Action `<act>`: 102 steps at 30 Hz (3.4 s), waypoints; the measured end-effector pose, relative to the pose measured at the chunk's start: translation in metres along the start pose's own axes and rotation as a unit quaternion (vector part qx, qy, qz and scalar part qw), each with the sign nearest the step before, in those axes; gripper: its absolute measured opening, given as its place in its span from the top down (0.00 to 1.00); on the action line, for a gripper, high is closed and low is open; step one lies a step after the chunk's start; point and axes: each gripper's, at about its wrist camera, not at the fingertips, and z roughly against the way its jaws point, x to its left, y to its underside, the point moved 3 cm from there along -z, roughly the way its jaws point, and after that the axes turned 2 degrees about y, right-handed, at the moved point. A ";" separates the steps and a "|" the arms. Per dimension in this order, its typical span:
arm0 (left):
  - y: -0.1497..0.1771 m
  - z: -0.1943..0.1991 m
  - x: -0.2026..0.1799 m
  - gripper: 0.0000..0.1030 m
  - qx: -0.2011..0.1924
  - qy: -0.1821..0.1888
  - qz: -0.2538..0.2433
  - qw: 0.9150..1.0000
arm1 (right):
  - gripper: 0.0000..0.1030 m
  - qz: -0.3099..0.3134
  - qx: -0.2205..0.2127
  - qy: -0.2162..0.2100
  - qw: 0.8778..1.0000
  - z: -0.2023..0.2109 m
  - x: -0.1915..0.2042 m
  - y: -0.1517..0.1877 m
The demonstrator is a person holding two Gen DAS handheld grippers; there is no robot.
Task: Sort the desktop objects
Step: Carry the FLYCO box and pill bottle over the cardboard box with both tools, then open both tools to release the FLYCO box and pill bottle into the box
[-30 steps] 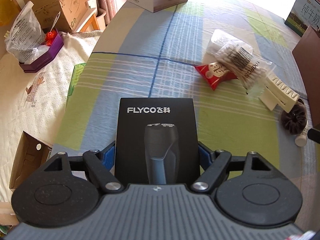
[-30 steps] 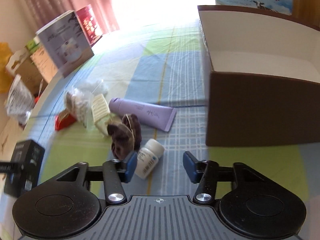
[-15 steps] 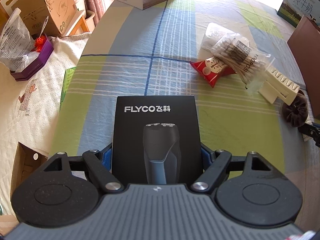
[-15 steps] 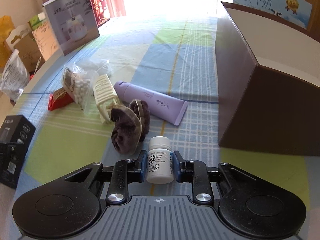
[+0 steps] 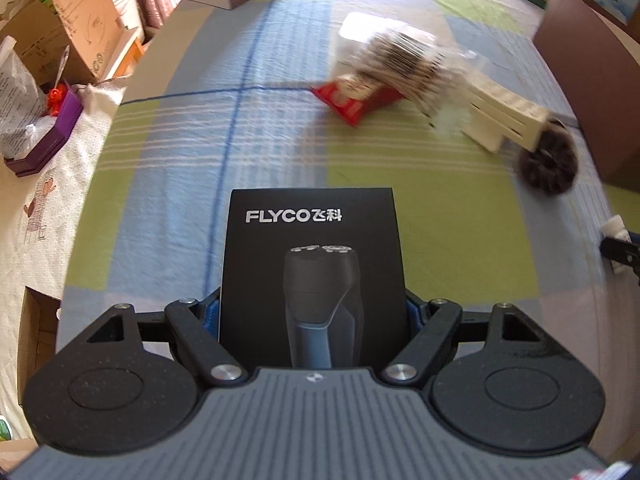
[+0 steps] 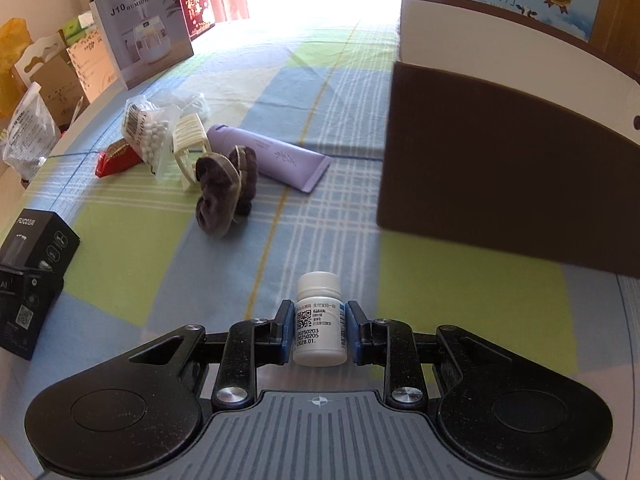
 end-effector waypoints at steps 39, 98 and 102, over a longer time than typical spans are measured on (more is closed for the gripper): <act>-0.042 0.123 -0.198 0.26 -0.125 0.113 -0.089 0.982 | 0.77 -0.102 -0.093 -0.011 0.990 0.141 -0.174 0.004; -0.209 -0.047 -0.374 0.25 -0.006 0.073 -0.123 0.990 | 0.77 -0.047 0.001 -0.046 0.998 0.004 -0.269 -0.141; -0.213 -0.044 -0.375 0.24 -0.012 0.076 -0.126 0.989 | 0.77 -0.045 0.008 -0.047 0.998 0.001 -0.266 -0.142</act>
